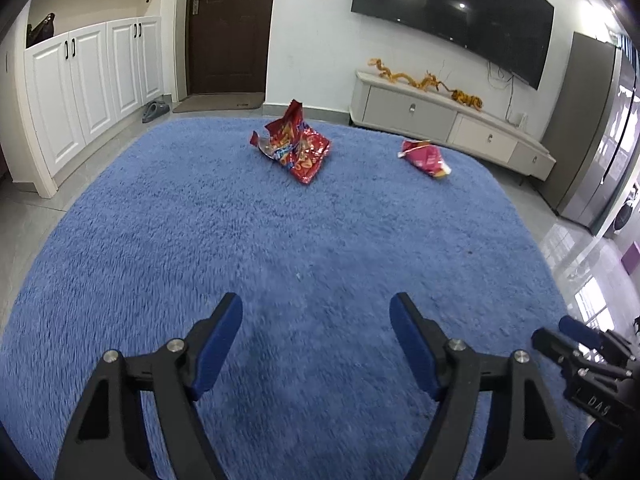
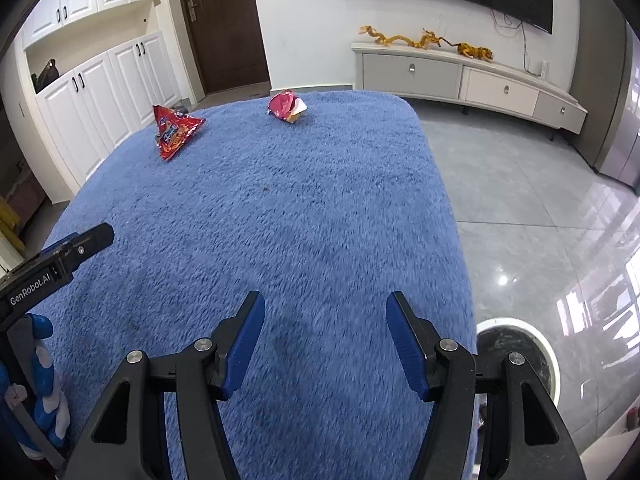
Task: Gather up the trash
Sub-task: 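Return both open tools to the last two wrappers on the rug, then grasp the pink wrapper with the right tool while the left tool grasps the red chip bag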
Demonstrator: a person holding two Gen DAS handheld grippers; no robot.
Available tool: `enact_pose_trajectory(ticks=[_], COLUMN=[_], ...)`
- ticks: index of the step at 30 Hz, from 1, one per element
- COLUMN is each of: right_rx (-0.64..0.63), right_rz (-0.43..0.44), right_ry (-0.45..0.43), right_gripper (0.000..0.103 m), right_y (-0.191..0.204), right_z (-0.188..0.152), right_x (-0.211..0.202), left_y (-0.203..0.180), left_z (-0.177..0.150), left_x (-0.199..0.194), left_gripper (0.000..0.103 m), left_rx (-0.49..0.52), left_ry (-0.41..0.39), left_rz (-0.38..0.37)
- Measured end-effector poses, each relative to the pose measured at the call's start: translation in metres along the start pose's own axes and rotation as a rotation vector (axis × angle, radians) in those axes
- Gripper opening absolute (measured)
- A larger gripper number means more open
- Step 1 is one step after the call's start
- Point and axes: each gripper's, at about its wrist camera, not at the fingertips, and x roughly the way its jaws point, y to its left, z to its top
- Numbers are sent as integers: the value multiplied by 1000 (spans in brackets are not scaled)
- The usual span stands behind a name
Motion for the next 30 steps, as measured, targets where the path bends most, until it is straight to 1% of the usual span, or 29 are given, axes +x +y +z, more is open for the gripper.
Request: enact_pose_trajectory(ticks=[3, 6, 9, 14, 17, 21, 23, 26, 30], right_rx=[-5, -39, -64, -114, -114, -57, -34, -36, -38], right_rz=[13, 27, 53, 75, 89, 120, 146, 148, 150], right_ry=[-8, -23, -49, -96, -103, -96, -86, -78, -70], right_gripper=[62, 62, 62, 62, 62, 63, 63, 63, 63], right_y=[-2, 1, 5, 15, 19, 15, 15, 19, 23], right_z=[14, 33, 60, 114, 137, 168, 180, 192, 201], right_x=[10, 22, 37, 68, 89, 118, 133, 147, 161], left_y=[3, 7, 14, 25, 28, 29, 29, 29, 34], left_z=[16, 41, 69, 106, 119, 129, 133, 139, 144], left_x=[11, 26, 47, 80, 92, 109, 115, 121, 132], left_gripper=[75, 75, 75, 75, 75, 75, 75, 75, 75], left_rx=[21, 48, 42, 8, -8, -37, -44, -45, -85], left_ry=[-16, -53, -74, -88, -87, -62, -55, -54, -28], left_rz=[31, 75, 106, 137, 137, 116, 117, 122, 102])
